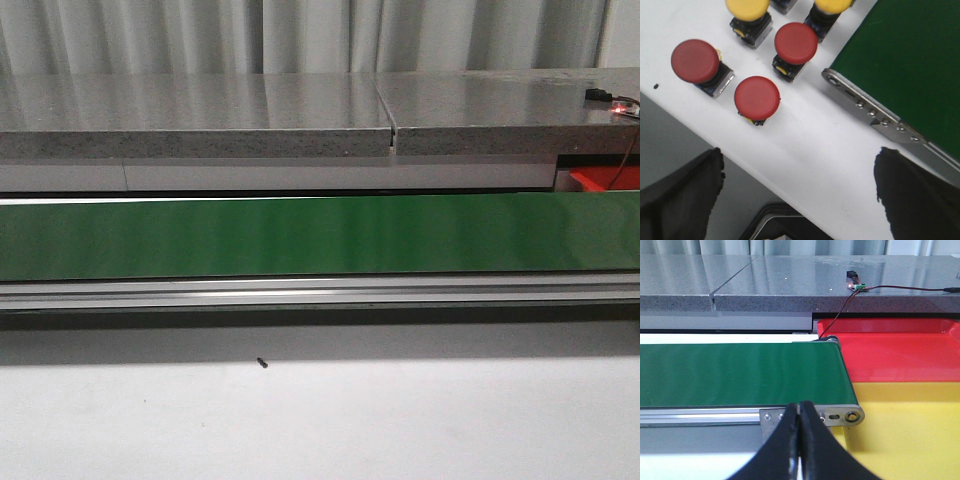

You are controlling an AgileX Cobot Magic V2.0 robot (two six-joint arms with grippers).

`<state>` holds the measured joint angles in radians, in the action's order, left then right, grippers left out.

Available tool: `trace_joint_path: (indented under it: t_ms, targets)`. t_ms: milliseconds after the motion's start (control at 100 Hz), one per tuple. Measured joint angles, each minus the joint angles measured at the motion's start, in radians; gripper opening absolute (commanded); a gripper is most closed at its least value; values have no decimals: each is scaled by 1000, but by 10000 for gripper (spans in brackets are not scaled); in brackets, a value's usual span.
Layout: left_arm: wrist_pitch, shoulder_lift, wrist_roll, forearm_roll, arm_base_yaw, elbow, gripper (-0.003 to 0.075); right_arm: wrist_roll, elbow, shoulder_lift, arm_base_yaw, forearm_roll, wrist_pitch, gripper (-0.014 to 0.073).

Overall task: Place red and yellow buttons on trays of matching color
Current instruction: 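Move the left gripper over the red and yellow buttons beside the belt, then lower the left gripper and grasp a red button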

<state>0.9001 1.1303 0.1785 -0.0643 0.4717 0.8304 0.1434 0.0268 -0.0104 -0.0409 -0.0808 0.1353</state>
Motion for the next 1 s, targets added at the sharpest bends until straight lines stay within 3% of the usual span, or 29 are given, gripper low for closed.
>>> trace_joint_path:
  t_ms: [220,570,1000]
  targets:
    - [-9,159,0,34,35,6,576,0,0,0,0,0,0,-90]
    - [-153,325,0,37,52,8,571,0,0,0,0,0,0,-90]
    - [-257,415,0,35,53,8,300,0,0,0,0,0,0,-90]
